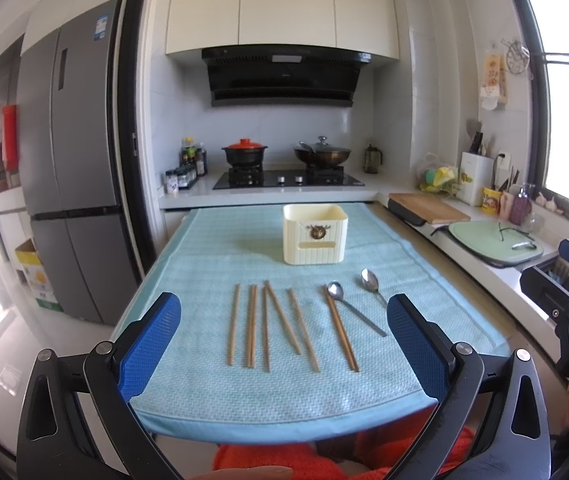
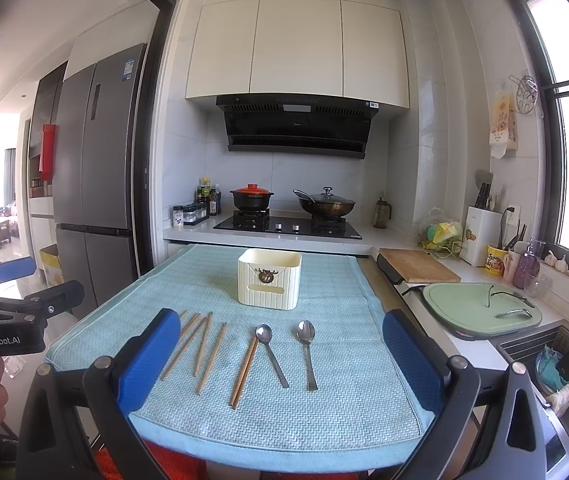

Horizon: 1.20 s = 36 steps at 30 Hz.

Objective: Organize utensils

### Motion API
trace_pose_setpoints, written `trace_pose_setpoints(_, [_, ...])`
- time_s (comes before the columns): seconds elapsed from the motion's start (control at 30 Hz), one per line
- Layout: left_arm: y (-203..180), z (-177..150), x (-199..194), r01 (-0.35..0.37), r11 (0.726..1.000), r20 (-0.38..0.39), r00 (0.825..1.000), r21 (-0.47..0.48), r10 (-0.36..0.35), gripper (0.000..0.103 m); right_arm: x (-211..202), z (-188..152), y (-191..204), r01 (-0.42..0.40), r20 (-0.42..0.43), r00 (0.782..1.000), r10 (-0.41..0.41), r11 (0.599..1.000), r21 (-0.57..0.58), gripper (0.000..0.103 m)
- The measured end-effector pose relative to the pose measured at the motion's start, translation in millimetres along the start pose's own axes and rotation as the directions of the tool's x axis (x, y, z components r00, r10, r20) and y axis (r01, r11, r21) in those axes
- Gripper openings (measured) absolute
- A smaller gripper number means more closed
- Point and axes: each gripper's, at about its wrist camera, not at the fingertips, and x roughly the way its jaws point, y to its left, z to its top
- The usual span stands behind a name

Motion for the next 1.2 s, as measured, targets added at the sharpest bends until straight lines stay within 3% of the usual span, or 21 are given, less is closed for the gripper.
trace_pose_setpoints(1.2, [-0.1, 0.4, 24.9, 0.007, 1.0, -0.076, 0.997, 0.011, -0.007, 0.103, 25.7, 1.5, -7.2, -0.006, -0.055, 0.998, 0.007, 1.0, 0.025, 0.103])
